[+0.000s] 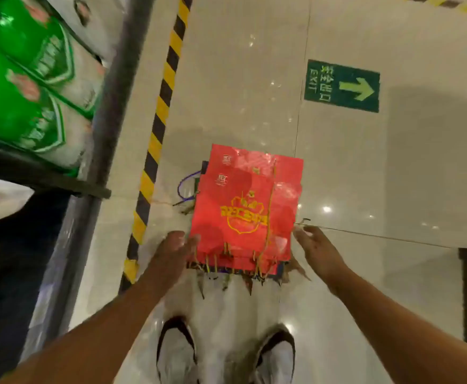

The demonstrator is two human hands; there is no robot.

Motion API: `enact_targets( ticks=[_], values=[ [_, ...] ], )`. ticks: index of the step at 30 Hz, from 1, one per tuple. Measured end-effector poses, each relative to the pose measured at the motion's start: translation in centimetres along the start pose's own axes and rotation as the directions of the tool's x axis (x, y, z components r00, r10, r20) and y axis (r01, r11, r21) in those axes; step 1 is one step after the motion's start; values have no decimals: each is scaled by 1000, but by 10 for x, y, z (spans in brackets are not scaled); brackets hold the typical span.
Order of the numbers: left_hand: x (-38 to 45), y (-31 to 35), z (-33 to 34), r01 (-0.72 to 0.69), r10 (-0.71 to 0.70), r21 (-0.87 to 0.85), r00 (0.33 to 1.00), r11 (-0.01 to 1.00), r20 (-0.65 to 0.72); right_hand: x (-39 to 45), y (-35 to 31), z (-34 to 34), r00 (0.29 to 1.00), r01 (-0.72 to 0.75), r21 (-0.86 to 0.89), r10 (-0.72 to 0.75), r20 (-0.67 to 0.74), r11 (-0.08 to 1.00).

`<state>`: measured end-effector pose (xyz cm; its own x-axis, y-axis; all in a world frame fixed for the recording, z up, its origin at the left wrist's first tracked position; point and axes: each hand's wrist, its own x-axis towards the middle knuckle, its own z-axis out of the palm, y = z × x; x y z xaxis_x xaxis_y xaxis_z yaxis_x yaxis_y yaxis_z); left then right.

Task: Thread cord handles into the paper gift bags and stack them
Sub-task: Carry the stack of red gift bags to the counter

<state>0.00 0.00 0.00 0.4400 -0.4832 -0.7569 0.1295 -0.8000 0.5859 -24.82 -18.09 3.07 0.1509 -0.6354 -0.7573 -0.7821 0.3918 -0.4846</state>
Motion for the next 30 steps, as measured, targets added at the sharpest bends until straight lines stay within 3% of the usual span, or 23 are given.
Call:
enact_targets(
  ticks=[2, 7, 11, 17, 23, 27, 30],
  values=[
    [48, -10, 4, -4, 0, -73, 999, 997, -41, 48, 12, 13, 1000, -14, 79, 16, -24, 997],
    [144, -19, 19, -10, 61, -320, 987, 947, 148, 142, 42, 44, 994, -110, 281, 101, 46, 953],
    [171, -34, 28, 49, 63, -411, 965, 910, 254, 181, 57, 52, 986, -99, 306, 52, 159, 947],
    [181, -38, 27, 169, 3, -468, 939, 867, 344, 187, 61, 46, 953, -122, 347, 11, 304, 930],
    [179, -28, 27, 359, -146, -523, 903, 773, 405, 191, 59, 54, 955, -151, 502, -6, 297, 851],
    [181, -30, 38, 333, -113, -532, 908, 778, 403, 199, 68, 48, 952, -150, 511, -16, 305, 847],
    [176, -30, 42, 319, -104, -526, 912, 788, 397, 194, 74, 57, 972, -115, 527, -15, 236, 842]
  ],
)
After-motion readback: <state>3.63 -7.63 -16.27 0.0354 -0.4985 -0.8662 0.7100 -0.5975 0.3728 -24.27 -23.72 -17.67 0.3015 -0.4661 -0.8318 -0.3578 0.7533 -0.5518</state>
